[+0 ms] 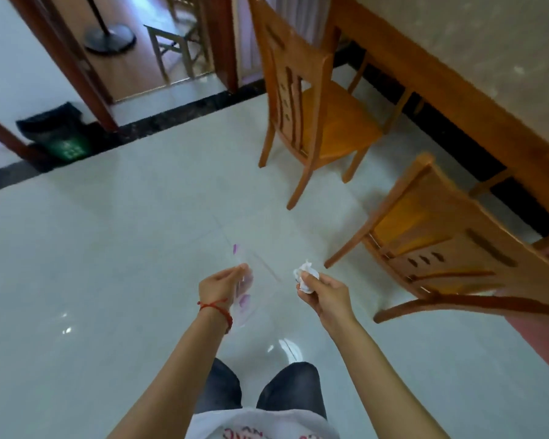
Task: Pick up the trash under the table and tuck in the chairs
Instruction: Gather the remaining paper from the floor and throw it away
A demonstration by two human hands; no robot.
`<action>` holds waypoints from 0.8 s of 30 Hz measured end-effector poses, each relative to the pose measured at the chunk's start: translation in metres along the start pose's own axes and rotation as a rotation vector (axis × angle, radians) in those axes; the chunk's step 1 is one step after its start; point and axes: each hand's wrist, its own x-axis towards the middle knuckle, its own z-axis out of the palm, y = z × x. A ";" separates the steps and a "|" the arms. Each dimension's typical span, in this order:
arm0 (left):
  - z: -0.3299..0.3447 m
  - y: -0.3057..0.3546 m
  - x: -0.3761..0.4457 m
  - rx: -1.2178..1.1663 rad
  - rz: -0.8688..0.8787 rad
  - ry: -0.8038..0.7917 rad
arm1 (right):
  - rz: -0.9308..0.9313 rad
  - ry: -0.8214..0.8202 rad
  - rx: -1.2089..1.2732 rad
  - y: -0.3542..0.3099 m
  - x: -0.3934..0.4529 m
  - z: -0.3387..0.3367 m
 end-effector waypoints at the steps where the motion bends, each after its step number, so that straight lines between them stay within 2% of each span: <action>1: -0.017 0.009 0.005 -0.027 0.007 0.024 | 0.007 -0.026 -0.025 0.002 0.000 0.020; 7: -0.131 0.060 0.042 -0.135 0.062 0.154 | 0.039 -0.159 -0.149 0.023 -0.002 0.148; 14: -0.246 0.117 0.084 -0.226 0.123 0.261 | 0.083 -0.220 -0.164 0.048 0.000 0.277; 19: -0.299 0.147 0.104 -0.316 0.116 0.345 | 0.110 -0.278 -0.213 0.053 0.006 0.348; 24: -0.324 0.179 0.137 -0.379 0.108 0.419 | 0.130 -0.310 -0.244 0.047 0.031 0.415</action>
